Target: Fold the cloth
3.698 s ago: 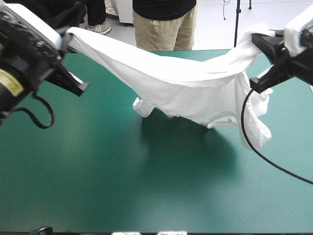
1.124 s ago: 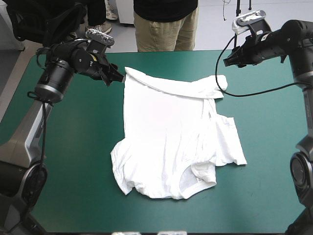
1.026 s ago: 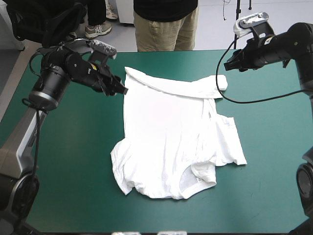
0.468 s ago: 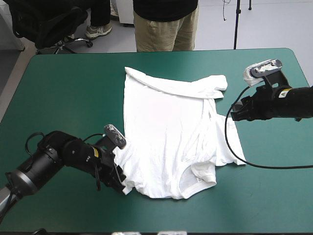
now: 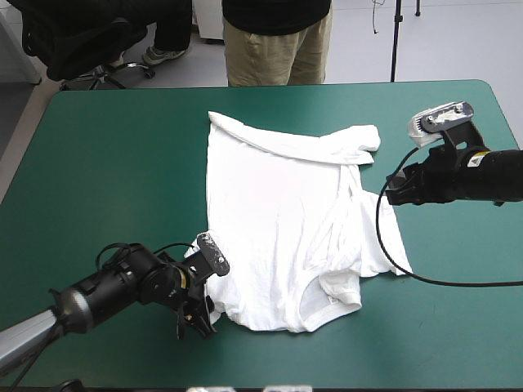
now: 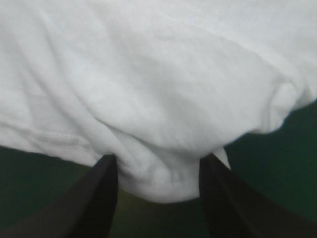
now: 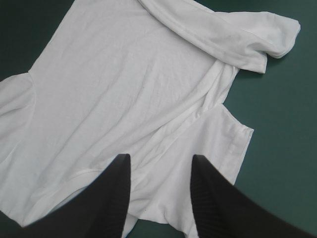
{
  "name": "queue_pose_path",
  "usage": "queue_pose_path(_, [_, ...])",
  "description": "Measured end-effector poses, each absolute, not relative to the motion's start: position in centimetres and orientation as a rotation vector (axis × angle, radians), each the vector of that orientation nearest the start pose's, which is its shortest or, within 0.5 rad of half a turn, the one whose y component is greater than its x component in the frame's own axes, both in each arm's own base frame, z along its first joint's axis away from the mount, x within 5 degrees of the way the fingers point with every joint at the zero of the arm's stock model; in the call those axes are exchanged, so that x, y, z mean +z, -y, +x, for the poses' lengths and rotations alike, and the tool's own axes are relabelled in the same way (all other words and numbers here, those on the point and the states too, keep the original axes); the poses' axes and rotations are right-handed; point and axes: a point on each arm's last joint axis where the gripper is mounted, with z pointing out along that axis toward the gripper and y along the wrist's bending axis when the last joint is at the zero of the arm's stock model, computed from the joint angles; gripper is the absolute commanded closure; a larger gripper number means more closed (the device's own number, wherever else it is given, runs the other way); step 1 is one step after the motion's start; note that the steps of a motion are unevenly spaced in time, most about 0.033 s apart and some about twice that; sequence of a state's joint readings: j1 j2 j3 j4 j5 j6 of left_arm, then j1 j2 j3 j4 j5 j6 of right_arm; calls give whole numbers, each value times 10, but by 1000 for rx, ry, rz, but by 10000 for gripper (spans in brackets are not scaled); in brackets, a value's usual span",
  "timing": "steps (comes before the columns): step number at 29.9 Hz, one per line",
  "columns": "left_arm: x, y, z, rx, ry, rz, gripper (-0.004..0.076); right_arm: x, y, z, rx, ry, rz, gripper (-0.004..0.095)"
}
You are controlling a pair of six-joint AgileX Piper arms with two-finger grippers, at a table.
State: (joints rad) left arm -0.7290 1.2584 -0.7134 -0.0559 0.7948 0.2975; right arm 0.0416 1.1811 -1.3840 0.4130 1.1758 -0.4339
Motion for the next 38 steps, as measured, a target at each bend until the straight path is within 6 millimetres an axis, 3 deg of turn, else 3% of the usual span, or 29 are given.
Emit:
queue_pose_path(4, [205, 155, 162, -198, -2578, 1379, 357, 428, -43, 216, 354, -2313, -532, 540])
queue_pose_path(8, [200, 159, 165, -197, -2610, 1397, 379, 428, -43, 216, 350, -2314, -532, 540])
queue_pose_path(10, [199, 160, 167, -188, -2643, 1392, 501, 427, -42, 216, 335, -2319, -535, 540])
queue_pose_path(12, [197, 160, 168, -171, -2665, 1376, 723, 426, -40, 216, 314, -2328, -537, 540])
queue_pose_path(13, [197, 160, 169, -162, -2673, 1363, 735, 425, -40, 217, 307, -2334, -535, 540])
queue_pose_path(17, [196, 160, 170, -168, -2682, 1324, 741, 414, -36, 218, 267, -2382, -535, 540])
queue_pose_path(22, [196, 160, 170, -173, -2684, 1312, 741, 379, -34, 218, 275, -2513, -510, 528])
queue_pose_path(30, [196, 160, 170, -174, -2683, 1304, 741, 317, -29, 216, 243, -2680, -475, 291])
queue_pose_path(38, [196, 160, 170, -175, -2691, 1283, 741, 270, -40, 236, 203, -2799, -539, 328])
